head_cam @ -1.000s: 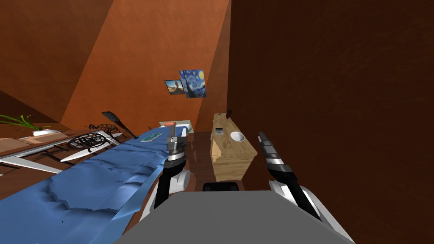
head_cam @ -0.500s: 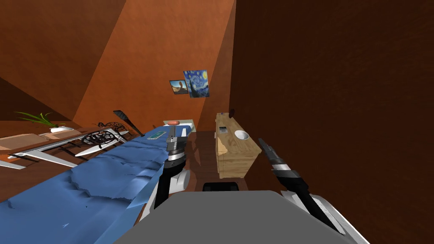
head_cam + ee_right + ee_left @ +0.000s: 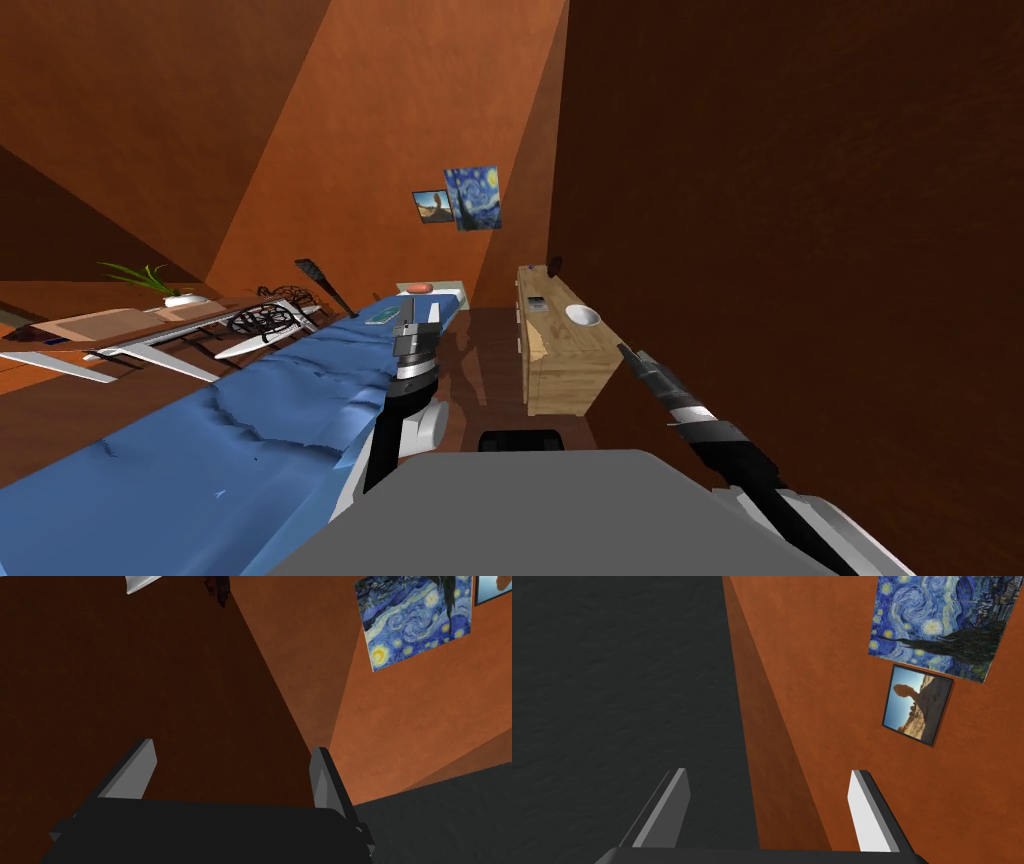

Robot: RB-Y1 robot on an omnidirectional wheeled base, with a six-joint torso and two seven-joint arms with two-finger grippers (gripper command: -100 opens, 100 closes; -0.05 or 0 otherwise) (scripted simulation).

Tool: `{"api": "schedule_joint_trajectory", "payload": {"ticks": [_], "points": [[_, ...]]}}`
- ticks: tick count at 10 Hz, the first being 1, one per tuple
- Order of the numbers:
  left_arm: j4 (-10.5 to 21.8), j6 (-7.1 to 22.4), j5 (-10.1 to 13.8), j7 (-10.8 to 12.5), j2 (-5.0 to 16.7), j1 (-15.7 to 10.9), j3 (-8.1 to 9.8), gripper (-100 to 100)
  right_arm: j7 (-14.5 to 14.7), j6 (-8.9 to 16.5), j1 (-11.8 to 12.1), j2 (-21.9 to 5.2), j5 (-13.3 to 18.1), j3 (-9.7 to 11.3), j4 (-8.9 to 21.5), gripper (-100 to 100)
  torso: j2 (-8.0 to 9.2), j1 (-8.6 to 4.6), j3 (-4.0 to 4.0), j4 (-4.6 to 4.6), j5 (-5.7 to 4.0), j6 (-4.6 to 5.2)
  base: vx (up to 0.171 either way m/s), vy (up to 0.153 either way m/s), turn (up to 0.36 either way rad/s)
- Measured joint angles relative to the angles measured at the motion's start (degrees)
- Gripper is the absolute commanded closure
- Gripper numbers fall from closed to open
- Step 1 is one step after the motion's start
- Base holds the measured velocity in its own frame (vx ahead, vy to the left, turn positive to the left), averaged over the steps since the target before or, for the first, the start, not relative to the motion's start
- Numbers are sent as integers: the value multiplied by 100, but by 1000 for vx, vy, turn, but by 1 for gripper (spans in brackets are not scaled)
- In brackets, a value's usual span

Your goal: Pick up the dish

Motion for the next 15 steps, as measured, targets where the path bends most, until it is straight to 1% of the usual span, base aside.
{"api": "schedule_joint_trajectory", "payload": {"ticks": [1,2,3,4,5,6,7,8,9,10,11,12,13,14,15], "points": [[0,0,0,0,0,0,0,0,103,20,133,-192,140,-141,169,-100,11,16,6,2,4,0,-69,171,16],[0,0,0,0,0,0,0,0,166,60,174,-329,216,-185,243,-100,-1,-3,1,1,1,0,-47,151,71],[0,0,0,0,0,0,0,0,250,86,282,-486,331,-254,344,-100,-8,-11,-4,-1,-2,-1,-66,170,110],[0,0,0,0,0,0,0,0,355,27,472,-651,452,-410,520,-100,-4,-9,-2,-1,-1,0,-52,138,12],[0,0,0,0,1,1,1,0,410,31,551,-770,517,-468,570,-100,-8,-18,-4,-1,-2,0,-59,107,55],[0,0,0,0,1,0,1,0,473,28,621,-956,609,-561,744,-100,-7,-31,-4,-1,-5,-1,-54,160,133],[0,0,0,0,1,0,0,0,572,5,771,-1133,737,-686,921,-100,-9,-16,-4,-1,-3,-1,-32,150,17],[0,0,0,0,1,1,1,0,648,24,796,-1239,819,-707,1007,-100,-15,-17,-8,-2,-3,0,-49,134,57],[0,0,0,0,1,0,1,0,716,51,861,-1422,918,-770,1141,-100,-12,-22,-7,-2,-3,-2,-19,162,127],[0,0,0,0,1,1,1,0,817,43,1005,-1585,1046,-874,1300,-100,-20,-15,-10,-3,-2,-2,7,119,36],[0,0,0,0,1,1,1,0,864,82,1093,-1709,1109,-914,1309,-100,-28,-26,-15,-5,-4,-1,7,106,78],[0,0,0,0,1,1,1,0,934,94,1164,-1864,1206,-966,1440,-100,-32,-33,-18,-6,-6,-2,12,133,156],[0,0,0,0,1,1,1,0,984,149,1327,-2084,1310,-1061,1514,-100,-35,-27,-19,-7,-4,-4,9,77,49],[-1,0,0,0,1,1,2,0,1044,132,1382,-2165,1371,-1108,1608,-100,-33,-42,-19,-6,-8,0,23,55,101],[0,0,0,0,2,1,2,0,1125,67,1482,-2304,1449,-1188,1759,-100,-37,-52,-21,-7,-10,-3,43,73,182]]}}
